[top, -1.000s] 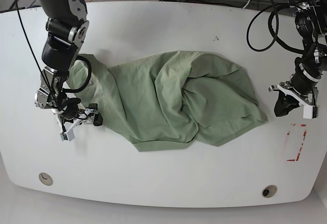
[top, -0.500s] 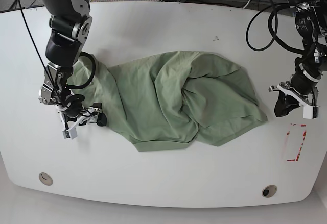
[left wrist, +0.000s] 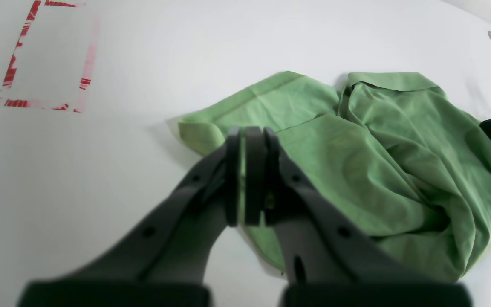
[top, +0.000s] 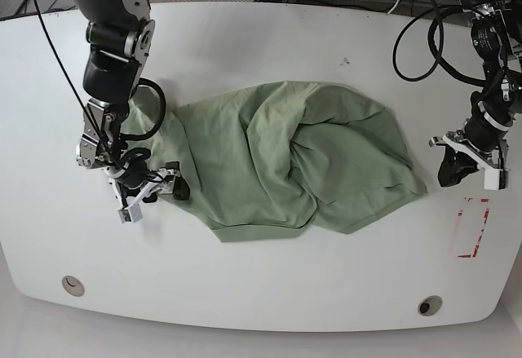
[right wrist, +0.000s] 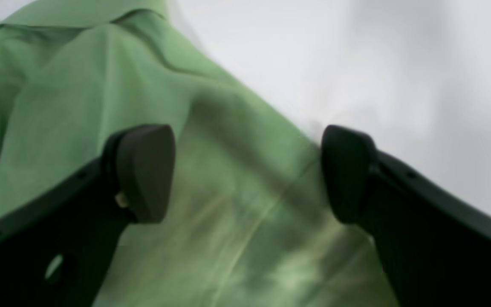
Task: Layout the t-shirt on the table in an organized manner, then fold the t-shirt properly
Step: 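Grasp the shirt edge with the right gripper and the opposite edge with the left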
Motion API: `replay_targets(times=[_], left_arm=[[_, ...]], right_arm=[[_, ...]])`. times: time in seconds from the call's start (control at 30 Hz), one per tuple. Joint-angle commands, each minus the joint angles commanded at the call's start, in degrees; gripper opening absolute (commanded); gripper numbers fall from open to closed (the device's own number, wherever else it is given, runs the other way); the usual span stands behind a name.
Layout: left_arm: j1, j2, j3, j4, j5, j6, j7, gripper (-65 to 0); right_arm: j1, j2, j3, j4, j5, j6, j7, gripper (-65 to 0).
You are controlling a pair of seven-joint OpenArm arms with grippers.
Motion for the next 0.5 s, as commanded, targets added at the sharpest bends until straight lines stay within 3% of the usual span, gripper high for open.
replay_targets(times=[0.1,0.5], left_arm=[[0.0,0.0,0.0,0.0,0.0,0.0,0.0,-65.0],[0.0,0.0,0.1,-0.1,0.0,0.0,0.0,-65.0]], right_arm=[[0.0,-0.4,0.2,0.0,-0.1,0.0,0.0,-17.0],[0.9,-0.2,0.2,0.0,-0.1,0.0,0.2,-51.4]])
